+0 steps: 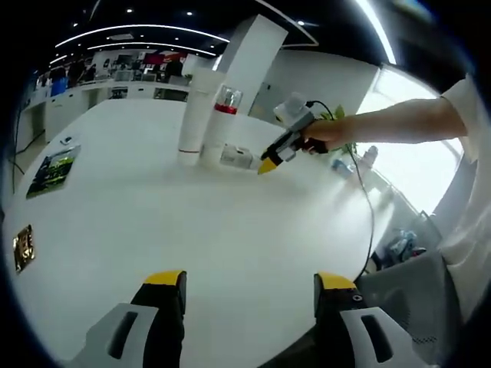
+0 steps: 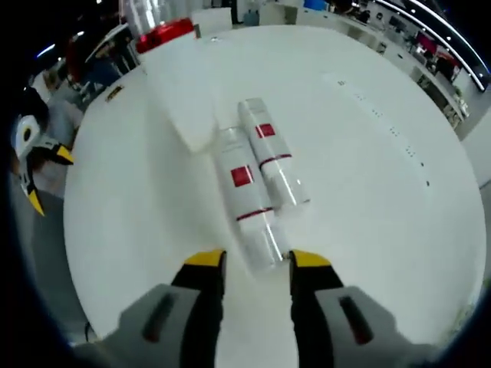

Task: Arrange the skincare products in the storage area until every visible bottle or jar stands upright without overlapping.

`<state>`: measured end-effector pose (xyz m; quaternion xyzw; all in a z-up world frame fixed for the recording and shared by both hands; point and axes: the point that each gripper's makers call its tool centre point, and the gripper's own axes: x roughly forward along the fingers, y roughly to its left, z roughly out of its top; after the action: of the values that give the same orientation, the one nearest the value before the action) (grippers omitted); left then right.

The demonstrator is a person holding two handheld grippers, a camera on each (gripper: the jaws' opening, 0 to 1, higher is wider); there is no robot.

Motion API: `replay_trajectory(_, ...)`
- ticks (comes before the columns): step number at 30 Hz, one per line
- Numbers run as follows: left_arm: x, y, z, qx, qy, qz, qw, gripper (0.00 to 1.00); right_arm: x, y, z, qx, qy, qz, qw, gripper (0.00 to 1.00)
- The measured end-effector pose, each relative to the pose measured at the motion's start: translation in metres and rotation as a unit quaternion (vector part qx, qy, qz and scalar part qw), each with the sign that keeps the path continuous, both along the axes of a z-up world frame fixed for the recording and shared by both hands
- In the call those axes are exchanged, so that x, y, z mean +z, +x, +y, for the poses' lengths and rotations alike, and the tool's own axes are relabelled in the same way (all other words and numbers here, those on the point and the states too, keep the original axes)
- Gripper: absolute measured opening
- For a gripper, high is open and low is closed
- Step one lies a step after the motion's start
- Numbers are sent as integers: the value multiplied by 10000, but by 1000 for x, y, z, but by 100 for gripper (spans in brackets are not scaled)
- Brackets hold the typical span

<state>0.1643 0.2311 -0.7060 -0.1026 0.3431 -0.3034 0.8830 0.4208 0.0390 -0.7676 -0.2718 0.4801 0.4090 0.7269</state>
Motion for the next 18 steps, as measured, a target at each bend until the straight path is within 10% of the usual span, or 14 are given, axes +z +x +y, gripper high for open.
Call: replay_trajectory(18, 0, 1, 2, 4, 53, -65, 10000, 68, 8, -21, 11, -16, -226, 29, 9997, 19)
